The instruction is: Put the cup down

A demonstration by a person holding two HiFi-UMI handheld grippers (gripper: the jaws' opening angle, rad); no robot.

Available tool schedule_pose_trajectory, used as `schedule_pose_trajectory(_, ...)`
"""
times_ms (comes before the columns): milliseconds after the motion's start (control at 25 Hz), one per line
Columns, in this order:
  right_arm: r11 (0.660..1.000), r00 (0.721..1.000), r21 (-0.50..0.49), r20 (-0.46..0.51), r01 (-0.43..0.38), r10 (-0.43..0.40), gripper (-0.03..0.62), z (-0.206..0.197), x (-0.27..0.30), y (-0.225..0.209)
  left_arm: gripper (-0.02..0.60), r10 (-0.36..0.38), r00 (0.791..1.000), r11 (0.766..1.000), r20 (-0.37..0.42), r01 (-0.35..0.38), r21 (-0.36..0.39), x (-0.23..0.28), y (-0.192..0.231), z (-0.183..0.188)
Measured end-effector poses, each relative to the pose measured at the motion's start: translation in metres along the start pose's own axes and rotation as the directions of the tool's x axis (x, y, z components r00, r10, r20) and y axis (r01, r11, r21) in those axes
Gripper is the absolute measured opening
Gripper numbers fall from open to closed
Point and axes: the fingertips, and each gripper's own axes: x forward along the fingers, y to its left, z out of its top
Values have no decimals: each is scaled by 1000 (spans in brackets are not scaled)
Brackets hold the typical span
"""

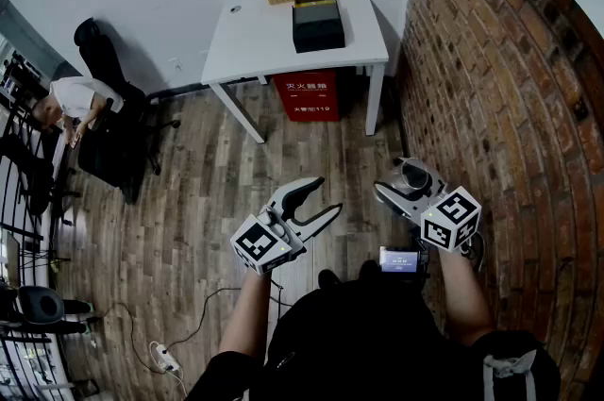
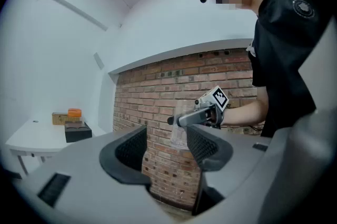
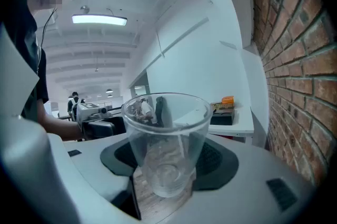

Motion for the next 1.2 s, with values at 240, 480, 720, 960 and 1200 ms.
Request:
schedule_pose_trajectory(240,1000,1000,-1,11,6,-6,284,4,-4,-1,230,0,1000,1000,-6,0,-10,0,-4,0)
schedule_pose_trajectory(480,1000,1000,18,18,12,-12,283,3,-9,-1,230,0,1000,1000,-12,0,-13,-1,-8,-3)
schedule_pose_trajectory(720,999,1000,35,24,17,-18,283,0,-14,-4,230,7,1000,1000,-2,-7,-10,-1,-10,-3)
schedule_pose_trajectory(960,999,999,45,30,18,-19,284,-1,-17,-3,230,9,1000,1000,-4,-9,-24,-1,-11,-2)
schedule_pose_trajectory(1200,998,999,58,31,25,-27,283,-3,-25,-12,230,9,1000,1000,-10,-9,-23,7,-13,-3)
